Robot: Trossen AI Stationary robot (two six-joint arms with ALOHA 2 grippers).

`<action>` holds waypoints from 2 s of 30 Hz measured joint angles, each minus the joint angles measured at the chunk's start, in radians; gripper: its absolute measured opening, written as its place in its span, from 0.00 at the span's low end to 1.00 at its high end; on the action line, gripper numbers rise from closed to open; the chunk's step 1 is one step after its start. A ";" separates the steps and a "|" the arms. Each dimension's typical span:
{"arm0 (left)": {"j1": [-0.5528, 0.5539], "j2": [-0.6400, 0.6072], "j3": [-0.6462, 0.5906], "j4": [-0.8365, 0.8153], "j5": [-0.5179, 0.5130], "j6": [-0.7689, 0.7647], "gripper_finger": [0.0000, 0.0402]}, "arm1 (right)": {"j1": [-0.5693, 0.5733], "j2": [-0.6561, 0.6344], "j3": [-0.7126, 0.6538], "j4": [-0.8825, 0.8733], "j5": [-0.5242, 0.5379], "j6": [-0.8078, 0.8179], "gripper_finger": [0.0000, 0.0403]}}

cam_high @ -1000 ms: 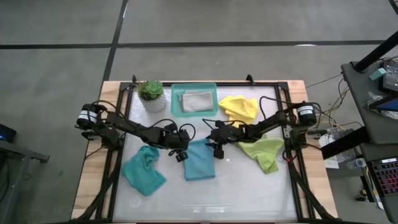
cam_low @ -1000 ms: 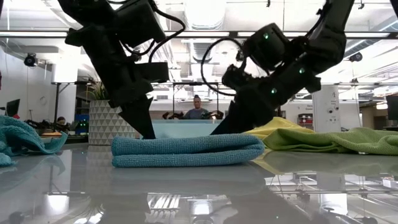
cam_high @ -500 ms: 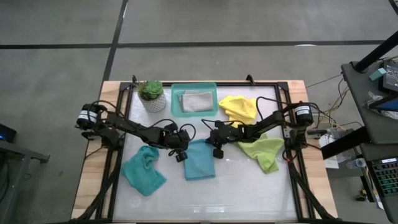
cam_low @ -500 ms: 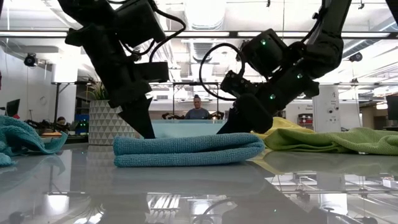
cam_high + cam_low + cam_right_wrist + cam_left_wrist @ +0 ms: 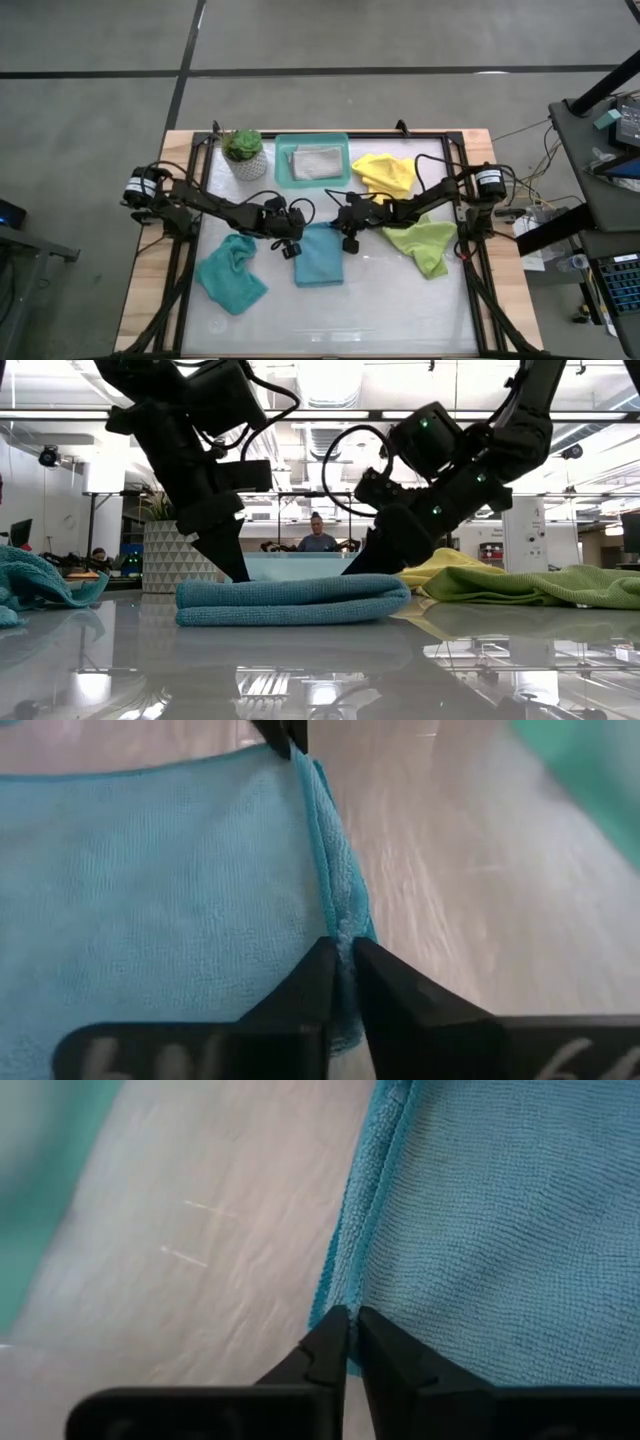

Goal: Fold microfiber towels
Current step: Fold the blue microfiber cloth

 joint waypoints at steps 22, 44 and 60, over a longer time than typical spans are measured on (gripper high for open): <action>-0.062 -0.073 0.045 0.005 0.030 0.022 0.37 | 0.082 -0.269 -0.001 -0.297 -0.011 0.127 0.29; -0.277 -0.017 0.013 0.239 0.012 -0.054 0.35 | 0.243 -0.259 0.019 -0.289 -0.066 0.175 0.42; -0.500 -0.016 0.032 0.255 -0.131 -0.121 0.41 | 0.452 -0.204 0.110 -0.287 0.155 0.169 0.46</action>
